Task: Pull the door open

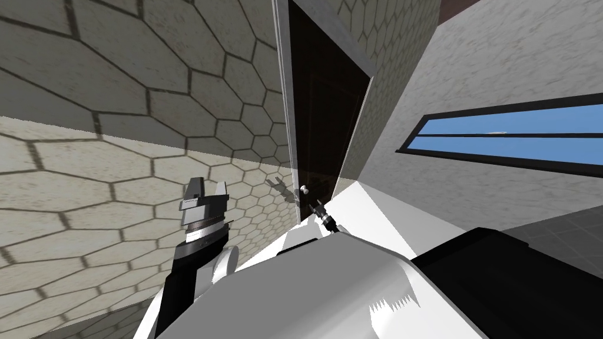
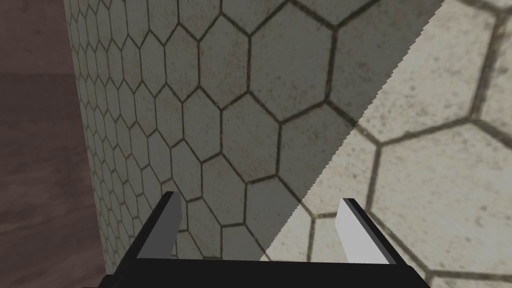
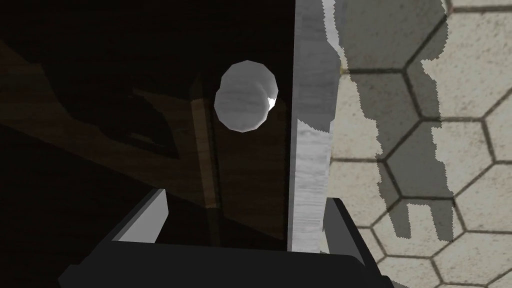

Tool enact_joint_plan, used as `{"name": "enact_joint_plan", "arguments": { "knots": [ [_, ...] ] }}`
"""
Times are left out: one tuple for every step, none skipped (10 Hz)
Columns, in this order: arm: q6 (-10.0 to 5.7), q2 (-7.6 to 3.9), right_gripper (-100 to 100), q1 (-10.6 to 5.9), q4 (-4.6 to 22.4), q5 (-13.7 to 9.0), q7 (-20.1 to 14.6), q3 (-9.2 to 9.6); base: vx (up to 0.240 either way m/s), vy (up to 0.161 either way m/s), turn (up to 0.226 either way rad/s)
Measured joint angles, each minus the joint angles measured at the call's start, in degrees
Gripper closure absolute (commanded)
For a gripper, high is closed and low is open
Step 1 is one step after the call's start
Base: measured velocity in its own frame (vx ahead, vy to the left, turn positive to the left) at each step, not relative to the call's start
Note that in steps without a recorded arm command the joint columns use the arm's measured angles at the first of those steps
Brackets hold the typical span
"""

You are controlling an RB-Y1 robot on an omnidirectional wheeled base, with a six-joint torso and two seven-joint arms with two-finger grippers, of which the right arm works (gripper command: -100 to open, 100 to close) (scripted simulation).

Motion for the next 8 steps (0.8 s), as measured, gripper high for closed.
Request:
{"name": "enact_joint_plan", "arguments": {
  "knots": [
    [0.0, -0.14, -100, -0.07, 0.6, 0.2, 1.1, 0.11, 0.033, -0.051, 0.027],
    [0.06, -0.17, -100, -0.07, 0.7, 0.3, 1.3, 0.12, -0.003, 0.104, 0.048],
    [-0.24, -0.36, -100, -0.07, 1.1, 0.7, 1.0, -0.4, 0.007, 0.171, 0.03],
    [-0.53, -0.44, -100, -0.11, 1.5, 1.2, 0.7, -0.87, 0.038, 0.171, 0.032],
    [-0.97, -0.63, -100, -0.26, 2.1, 1.8, 0.3, -1.49, 0.114, 0.215, 0.086],
    [-1.68, -0.67, -100, -0.3, 2.9, 2.7, -0.2, -2.52, 0.142, 0.202, 0.041],
    [-2.22, -0.84, -100, -0.41, 3.5, 3.4, -0.7, -3.31, 0.145, 0.146, 0.043],
    [-2.84, -0.9, -100, -0.62, 4.2, 4.1, -1.1, -4.19, 0.19, 0.097, 0.049]
  ]
}}
